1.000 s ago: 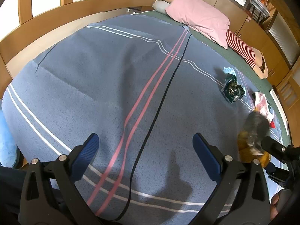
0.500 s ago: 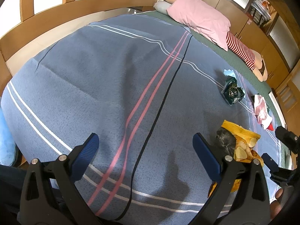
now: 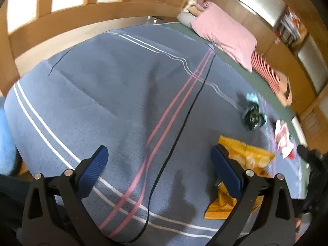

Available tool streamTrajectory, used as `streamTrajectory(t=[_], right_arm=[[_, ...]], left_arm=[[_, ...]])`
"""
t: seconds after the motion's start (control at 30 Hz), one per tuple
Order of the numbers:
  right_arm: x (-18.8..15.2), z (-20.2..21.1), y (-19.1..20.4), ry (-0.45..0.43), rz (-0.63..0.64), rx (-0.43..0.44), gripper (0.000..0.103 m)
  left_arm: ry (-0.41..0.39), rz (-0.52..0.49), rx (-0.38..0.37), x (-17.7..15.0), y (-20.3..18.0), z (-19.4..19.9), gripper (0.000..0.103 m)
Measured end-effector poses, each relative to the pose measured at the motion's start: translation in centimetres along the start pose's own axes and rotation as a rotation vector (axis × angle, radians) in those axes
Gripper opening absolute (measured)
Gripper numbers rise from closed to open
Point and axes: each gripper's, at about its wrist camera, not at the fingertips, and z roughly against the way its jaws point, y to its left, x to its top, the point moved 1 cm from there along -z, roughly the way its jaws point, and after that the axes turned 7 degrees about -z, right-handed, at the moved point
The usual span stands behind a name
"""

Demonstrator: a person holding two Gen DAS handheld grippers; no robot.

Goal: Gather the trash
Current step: 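Bring the chip bag to the left tool and close the left tool on it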

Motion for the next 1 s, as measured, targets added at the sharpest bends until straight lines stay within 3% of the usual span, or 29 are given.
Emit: streamTrajectory(t=[0.17, 0.3, 0.37, 0.43, 0.5, 0.67, 0.7, 0.73, 0.9, 1.0], right_arm=[[1.1, 3.7, -0.2, -0.123, 0.021, -0.099, 0.098], [2.1, 6.7, -1.2, -0.2, 0.009, -0.14, 0.098], [2.6, 7.6, -1.5, -0.234, 0.009, -0.183, 0.098], [3.4, 8.1, -1.1, -0.264, 0.041, -0.266, 0.098], [4.1, 7.9, -0.3, -0.289, 0.101, -0.34, 0.098], [7.1, 3.3, 1.7, -0.308, 0.257, -0.503, 0.098], [8.0, 1.6, 2.3, -0.302, 0.293, -0.529, 0.098], [8.7, 0.2, 2.6, -0.291, 0.318, -0.546, 0.098], [12.0, -7.2, 3.6, -0.226, 0.369, -0.627, 0.098], [12.2, -10.7, 3.9, -0.191, 0.408, -0.697, 0.098]], left_arm=[[0.03, -0.031, -0.119, 0.0, -1.0, -0.1, 0.099], [0.051, -0.179, -0.249, -0.5, -6.0, -0.8, 0.099], [0.075, -0.262, -0.277, -0.9, -8.8, -1.7, 0.099], [0.131, -0.332, -0.258, -1.6, -10.8, -3.1, 0.099], [0.184, -0.329, -0.247, -2.1, -11.5, -4.2, 0.098], [0.223, -0.258, -0.301, -2.2, -10.8, -5.2, 0.061], [0.211, -0.256, -0.295, -2.0, -10.3, -5.1, 0.043], [0.192, -0.255, -0.276, -1.9, -9.8, -4.9, 0.032], [0.104, -0.168, -0.193, -1.1, -6.4, -3.7, 0.027], [0.102, -0.155, -0.17, -0.7, -5.7, -3.9, 0.025]])
